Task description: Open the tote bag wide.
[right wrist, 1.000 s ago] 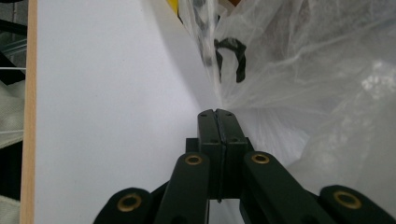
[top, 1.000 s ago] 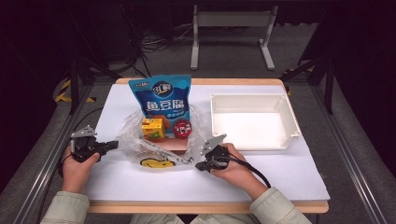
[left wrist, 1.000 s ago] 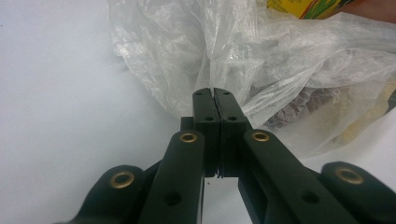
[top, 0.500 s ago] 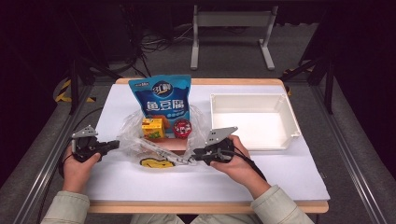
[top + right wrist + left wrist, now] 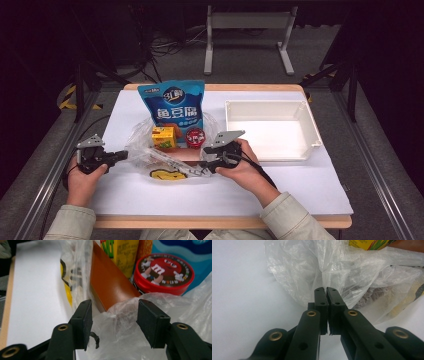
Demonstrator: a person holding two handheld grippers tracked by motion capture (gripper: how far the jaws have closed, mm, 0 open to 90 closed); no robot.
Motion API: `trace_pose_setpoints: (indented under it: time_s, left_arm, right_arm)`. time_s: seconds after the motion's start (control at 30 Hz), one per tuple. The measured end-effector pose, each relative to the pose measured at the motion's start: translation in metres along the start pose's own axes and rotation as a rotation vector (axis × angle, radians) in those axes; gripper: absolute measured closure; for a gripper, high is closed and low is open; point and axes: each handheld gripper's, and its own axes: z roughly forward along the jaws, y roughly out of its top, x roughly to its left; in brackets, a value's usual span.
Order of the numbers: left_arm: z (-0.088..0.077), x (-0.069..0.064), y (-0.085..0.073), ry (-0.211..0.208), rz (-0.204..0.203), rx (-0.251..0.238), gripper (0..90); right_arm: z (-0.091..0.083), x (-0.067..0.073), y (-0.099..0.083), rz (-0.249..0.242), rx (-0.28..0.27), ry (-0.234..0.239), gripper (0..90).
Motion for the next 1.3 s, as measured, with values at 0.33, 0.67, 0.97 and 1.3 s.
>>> trace_pose_setpoints:
  time_s: [0.33, 0.67, 0.97, 1.3]
  left_arm:
    - [0.000, 0.000, 0.000, 0.000, -0.002, -0.001, 87.4]
    - [0.000, 0.000, 0.000, 0.002, -0.004, 0.002, 87.5]
    - [0.000, 0.001, -0.001, 0.010, -0.007, 0.007, 88.1]
    - [-0.016, -0.003, 0.005, -0.027, 0.009, -0.067, 65.0]
  right_arm:
    - [0.003, -0.001, -0.004, -0.017, 0.077, 0.008, 74.3]
    - [-0.005, 0.001, -0.013, -0.026, 0.136, 0.014, 90.0]
    - [-0.005, 0.003, -0.035, 0.010, 0.216, 0.026, 90.0]
    - [-0.003, 0.004, -0.041, 0.027, 0.238, 0.030, 90.0]
